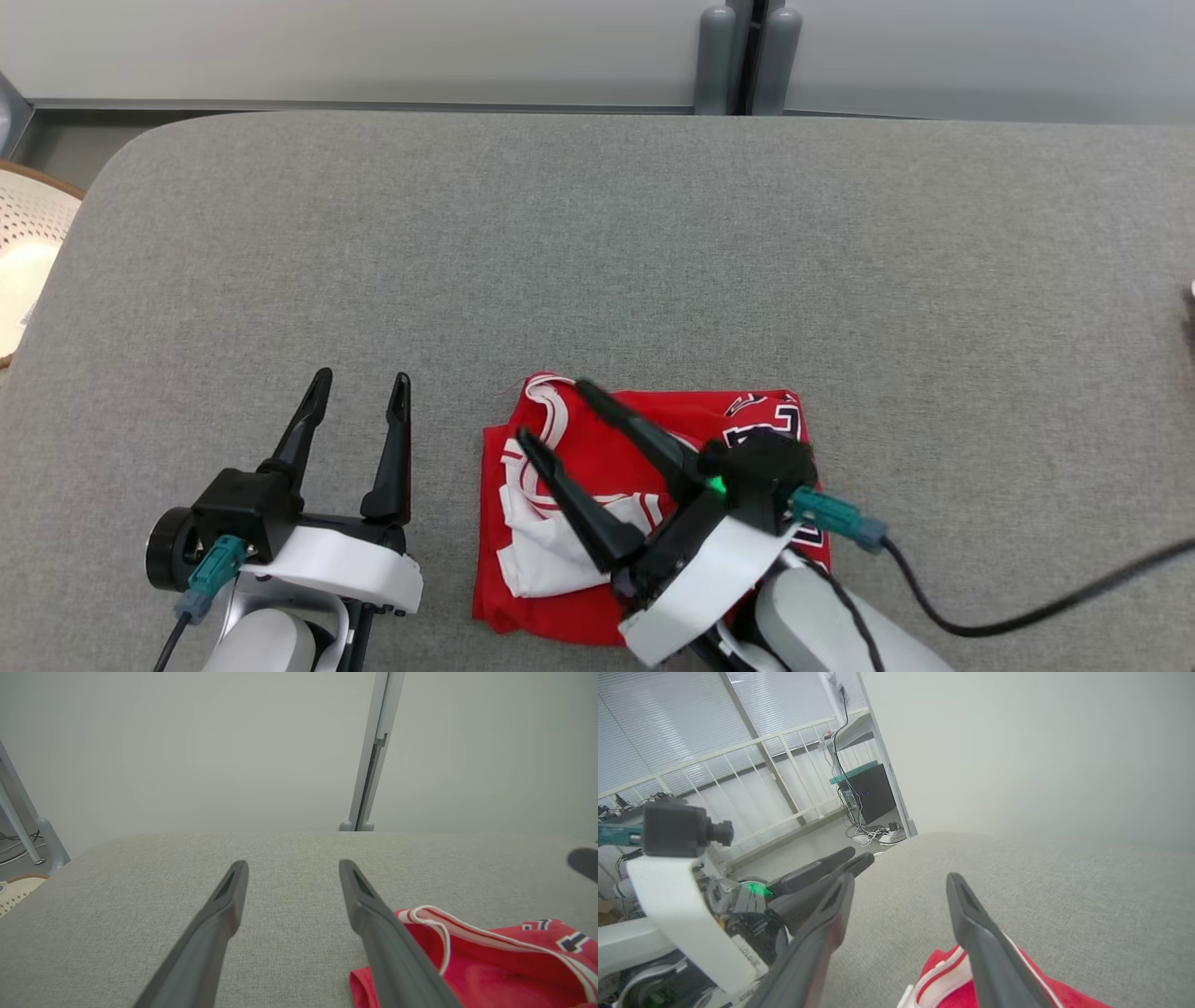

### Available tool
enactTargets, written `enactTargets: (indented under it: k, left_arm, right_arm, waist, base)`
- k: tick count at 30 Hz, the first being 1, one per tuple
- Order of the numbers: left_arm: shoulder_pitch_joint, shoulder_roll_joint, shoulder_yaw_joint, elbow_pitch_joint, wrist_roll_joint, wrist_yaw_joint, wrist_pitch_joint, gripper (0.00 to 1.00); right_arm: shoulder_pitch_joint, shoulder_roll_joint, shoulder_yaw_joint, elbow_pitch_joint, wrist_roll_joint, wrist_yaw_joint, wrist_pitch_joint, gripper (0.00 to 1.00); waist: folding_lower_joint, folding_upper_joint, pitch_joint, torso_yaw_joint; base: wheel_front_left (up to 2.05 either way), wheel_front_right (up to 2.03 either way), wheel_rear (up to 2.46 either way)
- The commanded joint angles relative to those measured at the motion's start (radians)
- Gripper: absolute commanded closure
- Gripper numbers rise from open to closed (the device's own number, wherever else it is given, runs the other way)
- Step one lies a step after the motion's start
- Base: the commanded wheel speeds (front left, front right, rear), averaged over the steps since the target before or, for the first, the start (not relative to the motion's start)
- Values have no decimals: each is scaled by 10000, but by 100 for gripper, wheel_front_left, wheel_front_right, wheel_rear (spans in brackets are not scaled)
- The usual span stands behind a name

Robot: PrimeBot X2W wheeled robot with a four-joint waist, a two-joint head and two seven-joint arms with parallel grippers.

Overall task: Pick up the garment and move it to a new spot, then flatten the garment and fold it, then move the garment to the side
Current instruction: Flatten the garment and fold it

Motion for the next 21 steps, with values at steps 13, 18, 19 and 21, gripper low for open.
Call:
enactTargets:
  k: [13,18,19,21]
  left_arm:
    - [239,398,150,-234,103,350,22,0]
    - [366,535,209,-308,91,423,43,0]
    - [390,555,217,-310,80,426,42,0]
    - [426,624,228,-342,72,438,59,0]
  right_arm:
    - [1521,-646,-4796,-1924,-1793,-5,-92,0]
    - [2896,-942,-6746,-2699,-2344,-5,467,0]
    - [3146,-966,-7003,-2849,-2432,-5,584,0]
    - [3620,-961,-7442,-3155,-2550,-5,797,0]
  waist:
    - [0,0,-345,-537]
    - [0,0,-458,-640]
    - [0,0,-493,-660]
    - [0,0,-542,-696]
  base:
    - [0,0,0]
    - [0,0,0]
    - [0,0,0]
    - [0,0,0]
